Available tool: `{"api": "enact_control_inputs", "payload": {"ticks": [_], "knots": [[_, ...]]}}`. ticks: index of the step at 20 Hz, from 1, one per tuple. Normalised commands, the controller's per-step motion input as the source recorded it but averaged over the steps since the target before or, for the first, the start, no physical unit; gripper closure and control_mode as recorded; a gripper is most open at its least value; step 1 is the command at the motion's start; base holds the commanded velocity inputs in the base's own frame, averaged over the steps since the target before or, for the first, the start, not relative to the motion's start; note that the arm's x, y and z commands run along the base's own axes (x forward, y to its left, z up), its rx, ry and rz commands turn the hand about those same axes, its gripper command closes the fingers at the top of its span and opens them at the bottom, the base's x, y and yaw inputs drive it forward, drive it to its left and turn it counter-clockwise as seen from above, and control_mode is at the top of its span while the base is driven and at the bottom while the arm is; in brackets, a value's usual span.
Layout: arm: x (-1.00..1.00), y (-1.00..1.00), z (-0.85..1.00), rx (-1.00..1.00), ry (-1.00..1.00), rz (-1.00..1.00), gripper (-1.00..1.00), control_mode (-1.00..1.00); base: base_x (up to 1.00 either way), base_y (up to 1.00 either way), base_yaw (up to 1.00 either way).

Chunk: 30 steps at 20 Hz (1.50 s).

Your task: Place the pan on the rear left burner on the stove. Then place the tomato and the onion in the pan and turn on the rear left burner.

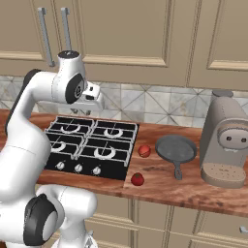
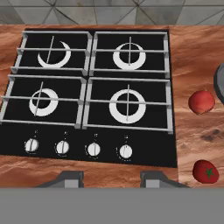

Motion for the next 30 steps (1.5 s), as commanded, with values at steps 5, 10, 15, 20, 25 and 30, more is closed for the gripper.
{"api": "enact_control_inputs", "payload": {"ticks": [5,10,15,20,25,30], "knots": [[0.00,0.00,-0.13,0.00,0.00,0.00,-1.00,-1.00,0.00,0.00,0.00],[0.00,-0.06,-0.18,-0.02,0.00,0.00,-1.00,-1.00,0.00,0.00,0.00],[0.00,-0.14,-0.22,-0.03,0.00,0.00,-1.00,-1.00,0.00,0.00,0.00],[0.00,-0.26,-0.13,-0.03,-0.01,0.00,-1.00,-1.00,0.00,0.00,0.00],[0.00,-0.48,-0.03,-0.01,0.00,0.00,-1.00,-1.00,0.00,0.00,0.00],[0.00,-0.51,0.00,-0.01,0.00,0.00,-1.00,-1.00,0.00,0.00,0.00]]}}
